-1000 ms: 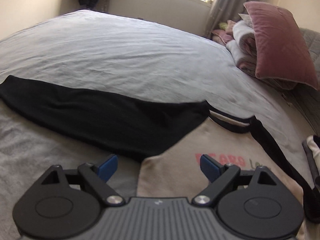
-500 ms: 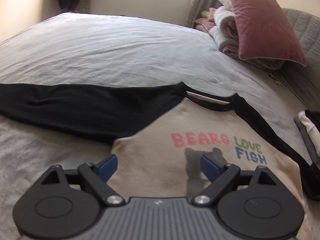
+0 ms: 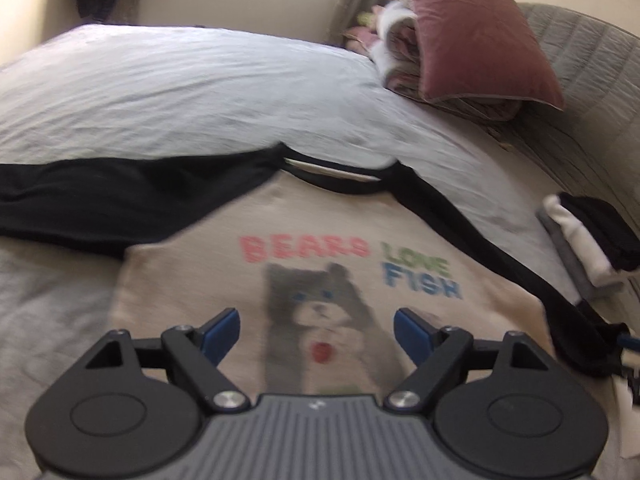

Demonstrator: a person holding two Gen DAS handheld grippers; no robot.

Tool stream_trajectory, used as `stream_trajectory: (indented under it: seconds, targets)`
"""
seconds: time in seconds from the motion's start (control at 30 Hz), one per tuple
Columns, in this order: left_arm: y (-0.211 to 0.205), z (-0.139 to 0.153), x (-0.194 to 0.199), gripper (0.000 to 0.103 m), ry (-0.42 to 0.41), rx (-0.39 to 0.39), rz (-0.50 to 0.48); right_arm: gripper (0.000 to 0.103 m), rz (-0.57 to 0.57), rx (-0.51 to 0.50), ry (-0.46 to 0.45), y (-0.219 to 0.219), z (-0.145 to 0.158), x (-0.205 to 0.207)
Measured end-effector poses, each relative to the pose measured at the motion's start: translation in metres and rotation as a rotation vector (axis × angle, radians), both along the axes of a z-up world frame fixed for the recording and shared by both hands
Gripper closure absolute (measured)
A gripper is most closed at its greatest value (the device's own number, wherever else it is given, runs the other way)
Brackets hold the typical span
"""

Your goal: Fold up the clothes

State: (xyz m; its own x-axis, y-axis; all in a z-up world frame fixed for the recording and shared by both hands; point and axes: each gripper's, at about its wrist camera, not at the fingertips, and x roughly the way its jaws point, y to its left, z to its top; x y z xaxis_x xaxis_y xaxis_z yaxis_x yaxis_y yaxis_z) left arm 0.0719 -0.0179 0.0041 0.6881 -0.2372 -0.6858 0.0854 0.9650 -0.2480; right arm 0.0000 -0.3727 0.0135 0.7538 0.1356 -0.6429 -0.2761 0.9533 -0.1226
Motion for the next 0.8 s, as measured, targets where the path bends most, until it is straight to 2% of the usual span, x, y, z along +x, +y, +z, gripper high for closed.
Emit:
stream_trajectory:
  seconds: [0.1,0.13,0.17,0.2,0.23,0.4,0.43,0.47,0.57,0.67,0.8]
  targets:
    - [-0.025,0.0,-0.001,0.023,0.019,-0.031,-0.073,0.044,-0.106,0.075,-0.037,-0.022,0.011,0.004]
    - [-0.034,0.0,-0.001,0.023,0.022,-0.044,-0.103,0.046,-0.133,0.098,-0.038,-0.028,0.012,0.007]
    - [-0.044,0.0,-0.002,0.023,0.023,-0.052,-0.132,0.054,-0.156,0.12,-0.036,-0.033,0.012,0.01]
    - [-0.055,-0.001,-0.003,0.023,0.021,-0.055,-0.159,0.058,-0.179,0.142,-0.034,-0.038,0.012,0.014]
    - [-0.065,-0.002,-0.004,0.023,0.019,-0.054,-0.185,0.063,-0.192,0.151,-0.025,-0.041,0.011,0.018]
    - [-0.119,-0.001,-0.008,0.023,0.022,-0.096,-0.281,0.067,-0.195,0.172,0.039,-0.051,-0.003,0.024]
    - [-0.13,0.0,-0.008,0.023,0.025,-0.111,-0.298,0.079,-0.194,0.179,0.054,-0.053,-0.005,0.025]
    - [-0.14,0.0,-0.008,0.023,0.026,-0.127,-0.318,0.096,-0.196,0.197,0.062,-0.057,-0.006,0.022]
    - [-0.168,0.002,-0.002,0.023,0.055,-0.187,-0.358,0.096,-0.205,0.263,0.079,-0.068,-0.006,0.012]
    - [-0.19,0.001,0.009,0.023,0.106,-0.292,-0.369,0.096,-0.214,0.329,0.095,-0.079,-0.006,0.002]
    - [-0.223,-0.009,0.02,0.026,0.187,-0.389,-0.369,0.096,-0.205,0.39,0.128,-0.089,-0.007,-0.014]
